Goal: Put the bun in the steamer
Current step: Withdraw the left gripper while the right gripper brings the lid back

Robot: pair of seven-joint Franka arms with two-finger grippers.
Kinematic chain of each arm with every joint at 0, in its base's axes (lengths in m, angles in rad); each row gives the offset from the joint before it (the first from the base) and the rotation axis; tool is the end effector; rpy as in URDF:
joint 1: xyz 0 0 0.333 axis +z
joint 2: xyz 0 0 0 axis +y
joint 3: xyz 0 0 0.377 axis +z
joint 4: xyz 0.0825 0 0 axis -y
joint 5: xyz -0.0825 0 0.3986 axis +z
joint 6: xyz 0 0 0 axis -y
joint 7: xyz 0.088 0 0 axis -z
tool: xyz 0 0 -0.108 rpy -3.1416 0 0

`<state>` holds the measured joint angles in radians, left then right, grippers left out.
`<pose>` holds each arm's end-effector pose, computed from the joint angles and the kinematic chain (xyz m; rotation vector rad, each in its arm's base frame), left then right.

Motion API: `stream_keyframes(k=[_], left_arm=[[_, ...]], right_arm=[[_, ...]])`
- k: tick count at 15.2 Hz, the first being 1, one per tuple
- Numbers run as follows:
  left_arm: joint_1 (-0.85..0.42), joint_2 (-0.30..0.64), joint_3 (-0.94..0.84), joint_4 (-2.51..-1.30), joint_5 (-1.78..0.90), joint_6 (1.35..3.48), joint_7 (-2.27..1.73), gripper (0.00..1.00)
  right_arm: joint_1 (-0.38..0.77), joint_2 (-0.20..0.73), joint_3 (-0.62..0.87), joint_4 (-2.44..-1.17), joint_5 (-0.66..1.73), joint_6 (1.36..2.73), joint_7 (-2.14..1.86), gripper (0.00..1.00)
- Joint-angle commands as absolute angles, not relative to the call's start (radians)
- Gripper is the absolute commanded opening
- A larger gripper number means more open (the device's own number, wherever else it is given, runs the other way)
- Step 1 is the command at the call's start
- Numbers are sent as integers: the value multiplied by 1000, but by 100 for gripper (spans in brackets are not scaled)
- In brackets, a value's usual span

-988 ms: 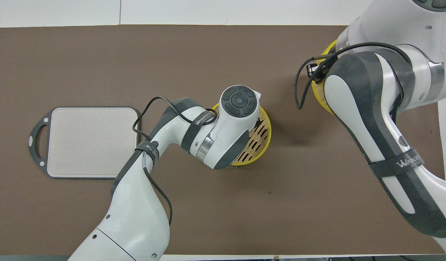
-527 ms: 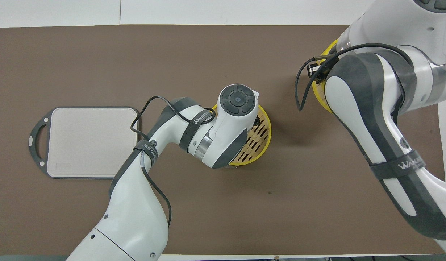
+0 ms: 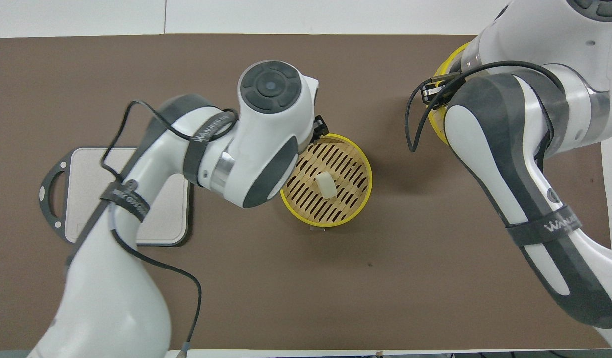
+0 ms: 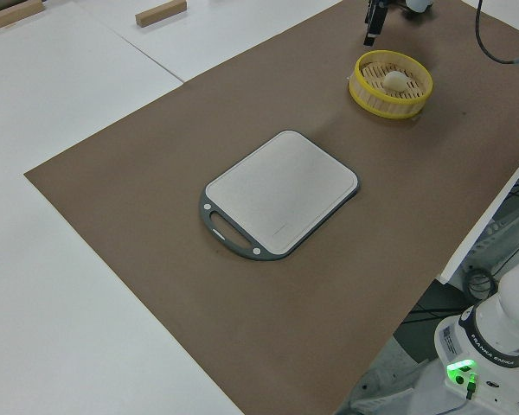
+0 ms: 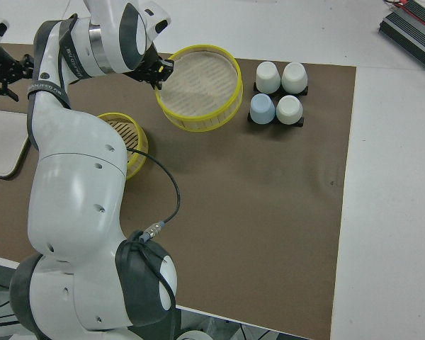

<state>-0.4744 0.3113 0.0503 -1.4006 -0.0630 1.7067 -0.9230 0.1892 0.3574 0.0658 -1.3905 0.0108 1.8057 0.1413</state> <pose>0.6219 -0.2934 0.5841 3.0088 0.7766 -0.0514 0.6889 0.1719 0.5660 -3.0919 -0.1651 -0.0787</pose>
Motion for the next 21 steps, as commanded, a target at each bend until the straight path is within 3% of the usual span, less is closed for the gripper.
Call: stream_keyframes(k=[1,5,9,21], left_arm=[[-326,229,35,-1431,-54,1631,-722,100],[-158,158,37,-1434,-51,1527,-447,100],[-86,88,38,-1520,-49,1509,-283,100],[-10,46,28,-1548,-23,1496,-138,100]], right_arm=[[268,330,67,-1419,5,1848,276,0],[451,399,64,-1326,-27,1838,530,0],[613,504,52,-1275,-70,1829,774,0],[649,577,58,-1288,-71,1956,822,0]])
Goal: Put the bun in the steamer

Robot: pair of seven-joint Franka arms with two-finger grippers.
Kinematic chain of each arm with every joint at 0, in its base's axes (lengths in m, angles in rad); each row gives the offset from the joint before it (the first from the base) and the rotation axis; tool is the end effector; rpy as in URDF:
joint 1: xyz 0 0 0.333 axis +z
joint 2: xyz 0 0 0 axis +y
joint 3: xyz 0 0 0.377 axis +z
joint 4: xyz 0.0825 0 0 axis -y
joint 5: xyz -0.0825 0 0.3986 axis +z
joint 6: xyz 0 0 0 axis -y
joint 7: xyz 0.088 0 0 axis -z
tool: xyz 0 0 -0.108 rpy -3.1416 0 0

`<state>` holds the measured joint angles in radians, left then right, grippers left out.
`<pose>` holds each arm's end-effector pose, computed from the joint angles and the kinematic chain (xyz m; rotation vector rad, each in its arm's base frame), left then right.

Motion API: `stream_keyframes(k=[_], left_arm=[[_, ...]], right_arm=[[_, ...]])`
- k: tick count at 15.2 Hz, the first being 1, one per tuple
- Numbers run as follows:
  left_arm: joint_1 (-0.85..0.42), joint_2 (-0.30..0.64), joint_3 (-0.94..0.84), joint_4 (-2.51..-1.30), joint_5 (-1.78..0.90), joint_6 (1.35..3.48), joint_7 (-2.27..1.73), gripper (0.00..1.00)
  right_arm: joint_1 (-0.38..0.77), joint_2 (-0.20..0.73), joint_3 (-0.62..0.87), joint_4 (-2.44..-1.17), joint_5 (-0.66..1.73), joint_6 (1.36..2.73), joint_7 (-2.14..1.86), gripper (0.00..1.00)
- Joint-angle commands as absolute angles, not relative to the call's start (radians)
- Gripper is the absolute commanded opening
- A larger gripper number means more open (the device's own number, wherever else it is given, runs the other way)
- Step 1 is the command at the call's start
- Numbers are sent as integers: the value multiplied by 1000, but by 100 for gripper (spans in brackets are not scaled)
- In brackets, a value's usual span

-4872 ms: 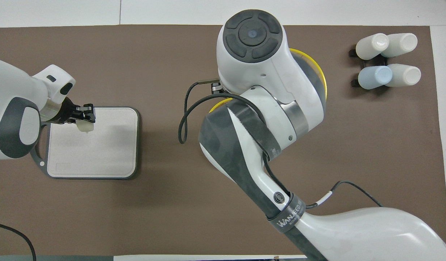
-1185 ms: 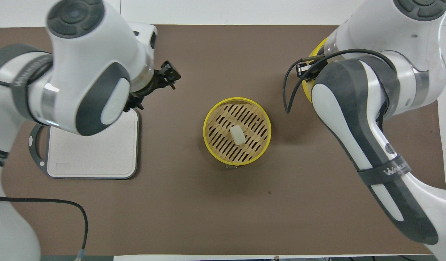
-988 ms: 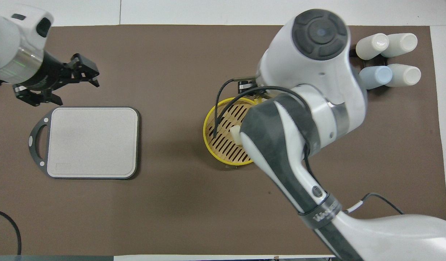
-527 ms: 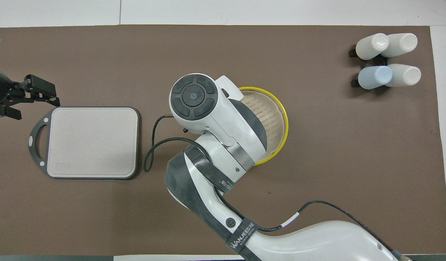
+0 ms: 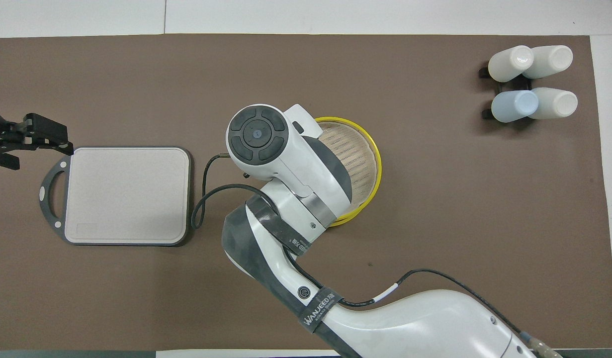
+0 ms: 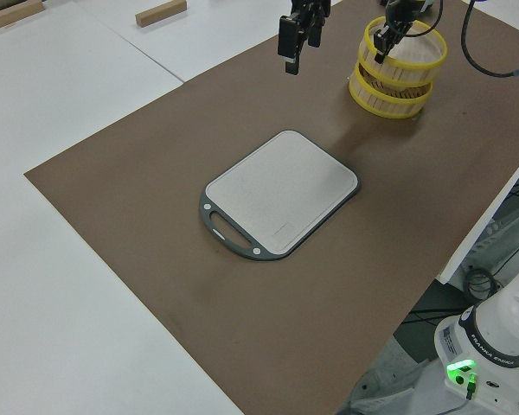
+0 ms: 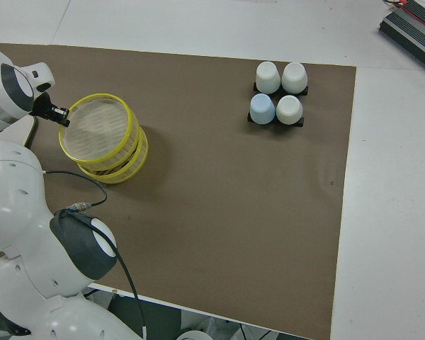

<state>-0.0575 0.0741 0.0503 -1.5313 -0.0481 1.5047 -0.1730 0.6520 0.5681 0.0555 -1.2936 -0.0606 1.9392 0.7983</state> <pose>0.5880 -0.0110 0.6554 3.0917 0.2558 -0.1618 0.5979 0.4915 0.4707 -3.1036 0.1259 -0.1184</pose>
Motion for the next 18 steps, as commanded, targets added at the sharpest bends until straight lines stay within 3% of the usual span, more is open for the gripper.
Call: stream_keyframes(k=[1,7,18], left_arm=[[17,46,12,-1548,-25,1488,-115,100],[52,6,-25,-1591,-25,1463,-43,100],[46,14,-26,-1583,-14,1477,-23,100]], right_arm=[[647,577,58,-1301,-72,1957,822,0],[638,557,57,-1361,-74,1974,816,0],[653,549,58,-1376,-69,1979,821,0]])
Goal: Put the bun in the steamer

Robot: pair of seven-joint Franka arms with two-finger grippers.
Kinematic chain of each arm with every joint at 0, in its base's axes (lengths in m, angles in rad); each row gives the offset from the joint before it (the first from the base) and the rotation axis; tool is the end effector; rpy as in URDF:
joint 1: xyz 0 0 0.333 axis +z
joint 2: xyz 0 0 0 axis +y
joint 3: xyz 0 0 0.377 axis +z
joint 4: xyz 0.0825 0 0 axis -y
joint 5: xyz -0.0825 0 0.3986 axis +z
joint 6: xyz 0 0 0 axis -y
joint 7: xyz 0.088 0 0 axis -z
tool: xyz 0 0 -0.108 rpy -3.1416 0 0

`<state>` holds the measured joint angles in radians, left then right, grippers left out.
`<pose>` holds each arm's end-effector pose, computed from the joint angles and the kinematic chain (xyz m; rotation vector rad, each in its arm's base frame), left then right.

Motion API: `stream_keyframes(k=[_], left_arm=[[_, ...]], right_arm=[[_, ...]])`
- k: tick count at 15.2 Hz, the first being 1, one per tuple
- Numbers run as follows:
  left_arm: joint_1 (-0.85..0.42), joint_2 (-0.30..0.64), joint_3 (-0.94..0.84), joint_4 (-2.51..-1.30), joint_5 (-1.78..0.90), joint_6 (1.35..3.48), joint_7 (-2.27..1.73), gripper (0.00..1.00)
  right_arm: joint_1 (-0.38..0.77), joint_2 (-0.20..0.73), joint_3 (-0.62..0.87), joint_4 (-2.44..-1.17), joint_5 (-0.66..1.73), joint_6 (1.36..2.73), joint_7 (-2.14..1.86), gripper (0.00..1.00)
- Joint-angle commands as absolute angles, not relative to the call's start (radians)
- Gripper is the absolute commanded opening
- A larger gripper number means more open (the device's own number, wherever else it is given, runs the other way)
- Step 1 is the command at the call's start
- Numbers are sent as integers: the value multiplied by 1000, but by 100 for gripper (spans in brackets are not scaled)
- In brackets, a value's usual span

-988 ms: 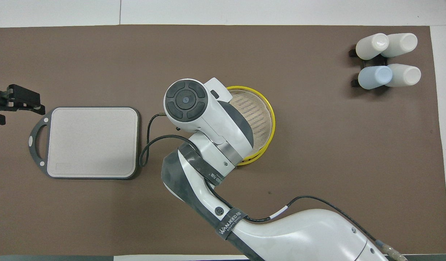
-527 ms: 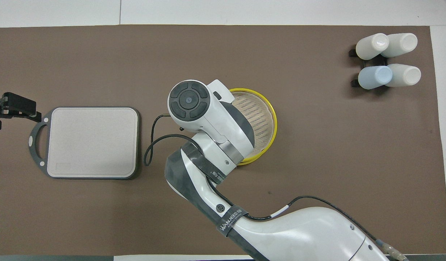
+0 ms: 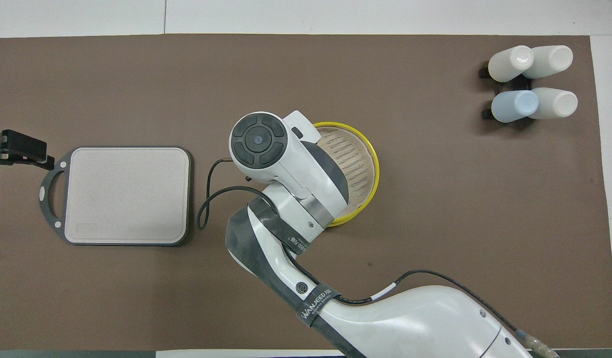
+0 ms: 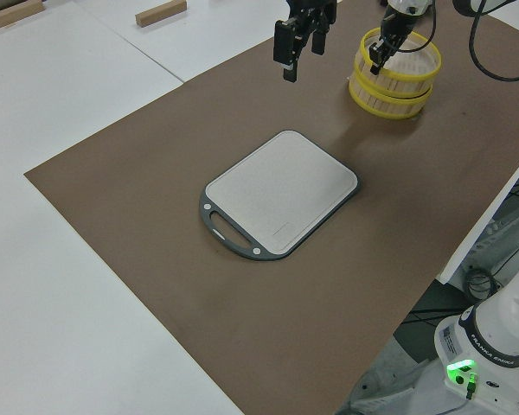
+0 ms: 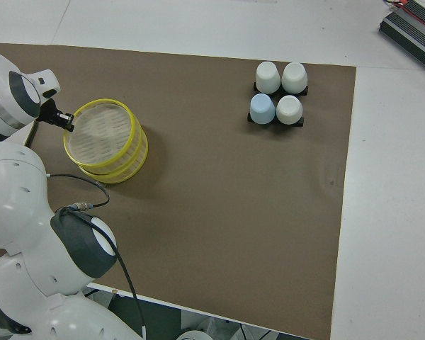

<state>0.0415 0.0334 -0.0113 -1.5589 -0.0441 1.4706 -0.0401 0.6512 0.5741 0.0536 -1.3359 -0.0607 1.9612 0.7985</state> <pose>0.5695 0.0122 0.6632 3.0902 0.1060 -0.1887 0.5961 0.4886 0.4470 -3.1226 0.1271 -0.0891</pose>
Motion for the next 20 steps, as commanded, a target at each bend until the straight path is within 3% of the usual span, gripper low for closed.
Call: stream_keyframes(k=[1,7,16,17,18,19,20], left_arm=[[38,17,-29,-1580,-11,1477,-23,100],[26,28,-49,-1522,35,1433,-20,100],[40,2,-46,-1563,29,1451,-31,100],[40,2,-46,-1563,29,1453,-31,100],[40,2,-46,-1563,29,1453,-31,100],[40,2,-46,-1563,29,1453,-31,100],[40,2,-46,-1563,29,1453,-31,100]], right_arm=[[655,549,58,-1373,-68,1979,822,0],[657,548,58,-1379,-67,1977,822,0],[655,531,58,-1417,-69,1982,819,0],[653,531,58,-1416,-69,1982,816,33],[653,531,58,-1413,-71,1980,815,82],[653,529,58,-1402,-77,1974,808,100],[650,526,58,-1393,-77,1971,805,100]])
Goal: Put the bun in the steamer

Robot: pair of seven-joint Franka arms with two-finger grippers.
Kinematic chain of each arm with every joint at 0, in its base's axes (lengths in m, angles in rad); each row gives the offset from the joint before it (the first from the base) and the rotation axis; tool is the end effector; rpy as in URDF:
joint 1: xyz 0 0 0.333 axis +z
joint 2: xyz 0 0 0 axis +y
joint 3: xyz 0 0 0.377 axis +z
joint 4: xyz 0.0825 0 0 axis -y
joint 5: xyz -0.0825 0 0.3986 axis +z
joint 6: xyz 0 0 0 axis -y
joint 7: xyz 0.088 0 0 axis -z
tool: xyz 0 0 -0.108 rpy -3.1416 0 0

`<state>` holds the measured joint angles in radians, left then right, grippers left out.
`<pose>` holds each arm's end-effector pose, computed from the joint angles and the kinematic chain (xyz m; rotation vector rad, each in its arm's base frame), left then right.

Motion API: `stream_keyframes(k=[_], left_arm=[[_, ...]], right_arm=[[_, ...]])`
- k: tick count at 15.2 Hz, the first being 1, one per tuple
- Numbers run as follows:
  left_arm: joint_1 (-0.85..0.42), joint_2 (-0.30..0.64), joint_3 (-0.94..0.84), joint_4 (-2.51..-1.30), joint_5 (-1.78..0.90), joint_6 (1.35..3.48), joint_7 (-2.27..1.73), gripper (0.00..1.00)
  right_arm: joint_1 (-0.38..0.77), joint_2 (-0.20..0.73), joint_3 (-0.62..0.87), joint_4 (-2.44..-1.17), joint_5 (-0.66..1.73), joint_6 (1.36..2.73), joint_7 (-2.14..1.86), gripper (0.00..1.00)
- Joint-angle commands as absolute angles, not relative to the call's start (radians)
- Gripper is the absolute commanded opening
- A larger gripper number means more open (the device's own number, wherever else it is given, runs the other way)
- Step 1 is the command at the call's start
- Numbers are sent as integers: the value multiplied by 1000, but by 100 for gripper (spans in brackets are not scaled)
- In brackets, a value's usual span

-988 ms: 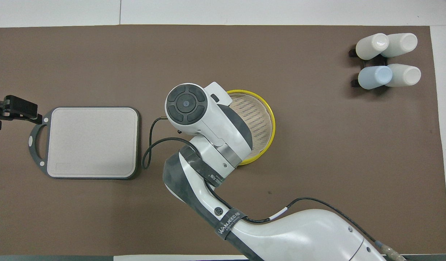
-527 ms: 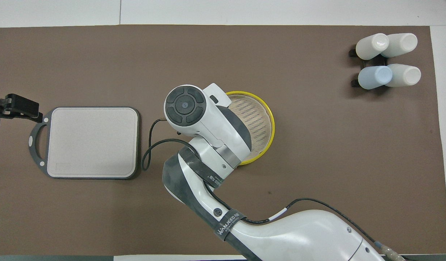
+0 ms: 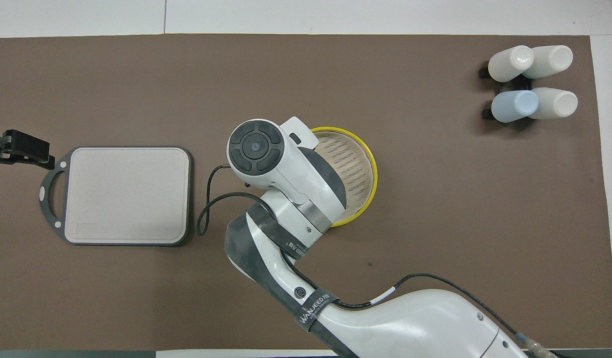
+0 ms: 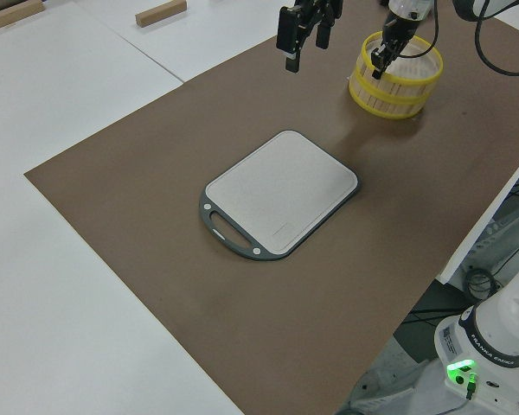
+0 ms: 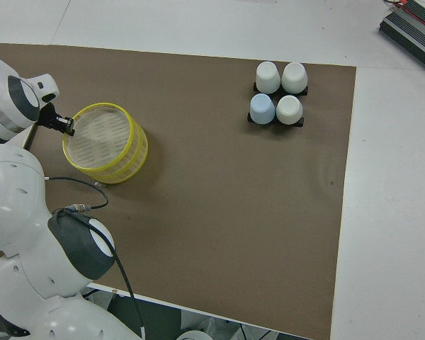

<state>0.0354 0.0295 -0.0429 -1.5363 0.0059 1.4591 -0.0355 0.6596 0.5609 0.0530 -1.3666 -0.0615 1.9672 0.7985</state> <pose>0.5677 -0.0031 0.6752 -3.1299 -0.0443 0.1669 0.5874 0.4900 0.4425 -3.1321 0.1128 -0.0776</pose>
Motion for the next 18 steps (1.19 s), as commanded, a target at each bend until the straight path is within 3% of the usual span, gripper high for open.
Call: stream_keyframes(k=[1,4,14,18], left_arm=[[40,2,-46,-1563,29,1453,-31,100],[40,2,-46,-1563,29,1453,-31,100],[40,2,-46,-1563,29,1453,-31,100],[40,2,-46,-1563,29,1451,-31,100]], right_arm=[[647,517,58,-1384,-75,1967,805,100],[608,459,57,-1385,-69,1953,782,100],[232,252,58,-1407,-57,1636,140,100],[106,151,58,-1521,-58,1608,69,100]])
